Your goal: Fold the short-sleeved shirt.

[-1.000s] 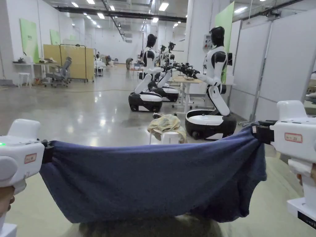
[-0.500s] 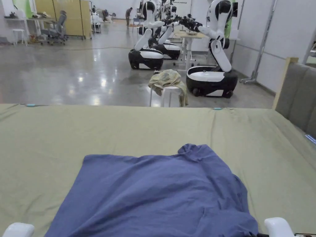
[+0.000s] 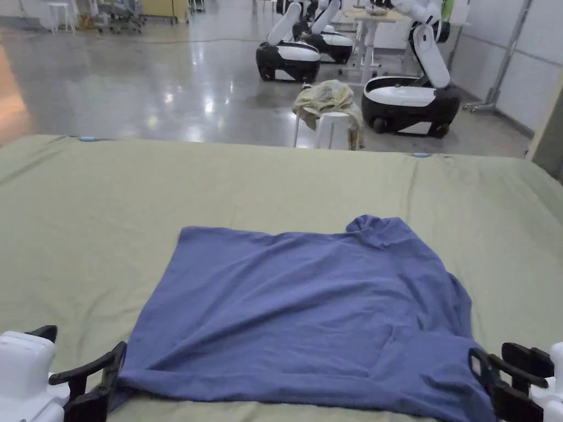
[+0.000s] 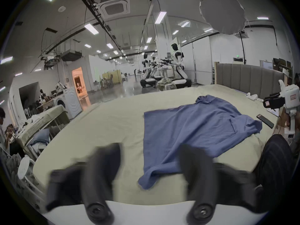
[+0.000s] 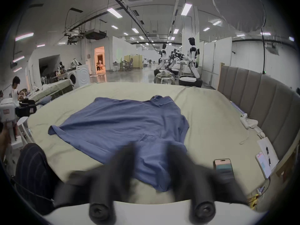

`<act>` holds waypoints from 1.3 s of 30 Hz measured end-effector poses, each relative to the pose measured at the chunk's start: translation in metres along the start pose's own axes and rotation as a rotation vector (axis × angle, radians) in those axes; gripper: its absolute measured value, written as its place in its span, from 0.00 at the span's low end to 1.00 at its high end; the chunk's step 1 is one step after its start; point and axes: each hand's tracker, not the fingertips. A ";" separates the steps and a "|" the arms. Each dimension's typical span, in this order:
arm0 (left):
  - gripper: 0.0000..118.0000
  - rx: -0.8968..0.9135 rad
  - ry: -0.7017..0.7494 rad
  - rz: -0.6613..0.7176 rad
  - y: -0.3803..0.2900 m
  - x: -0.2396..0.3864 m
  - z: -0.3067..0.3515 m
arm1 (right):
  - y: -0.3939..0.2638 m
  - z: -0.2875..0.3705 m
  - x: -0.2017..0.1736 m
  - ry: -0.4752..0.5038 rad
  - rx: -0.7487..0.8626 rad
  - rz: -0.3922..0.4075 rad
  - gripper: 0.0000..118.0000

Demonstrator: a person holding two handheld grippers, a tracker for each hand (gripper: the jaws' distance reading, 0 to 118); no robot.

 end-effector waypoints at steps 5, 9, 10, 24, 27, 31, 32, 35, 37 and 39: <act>0.04 -0.182 -0.023 0.044 -0.026 -0.032 -0.021 | -0.008 -0.002 0.000 0.028 -0.074 -0.042 0.00; 0.46 -0.273 -0.042 0.045 -0.048 -0.044 -0.041 | -0.013 -0.006 -0.002 0.021 -0.113 -0.045 0.00; 0.75 -0.308 -0.064 0.051 -0.053 -0.050 -0.049 | -0.014 -0.008 -0.002 0.022 -0.126 -0.054 0.00; 0.06 -0.432 -0.163 -0.059 -0.073 -0.024 -0.133 | -0.042 -0.046 0.032 -0.055 -0.328 -0.138 0.04; 0.06 -0.428 -0.158 -0.046 -0.066 -0.018 -0.126 | -0.049 -0.054 0.036 -0.044 -0.352 -0.137 0.84; 0.06 -0.423 -0.167 -0.021 -0.062 -0.014 -0.122 | -0.060 -0.075 0.033 -0.032 -0.346 -0.106 0.88; 0.06 -0.423 -0.159 -0.025 -0.061 -0.013 -0.122 | -0.063 -0.084 0.033 -0.038 -0.373 -0.105 0.61; 0.05 -0.425 -0.155 -0.006 -0.058 -0.017 -0.123 | -0.061 -0.088 0.040 0.006 -0.358 -0.189 0.06; 0.05 -0.428 -0.160 0.006 -0.049 -0.019 -0.117 | -0.053 -0.076 0.045 0.030 -0.331 -0.213 0.06; 0.05 -0.430 -0.168 0.004 -0.037 -0.025 -0.112 | -0.038 -0.062 0.052 0.037 -0.290 -0.222 0.06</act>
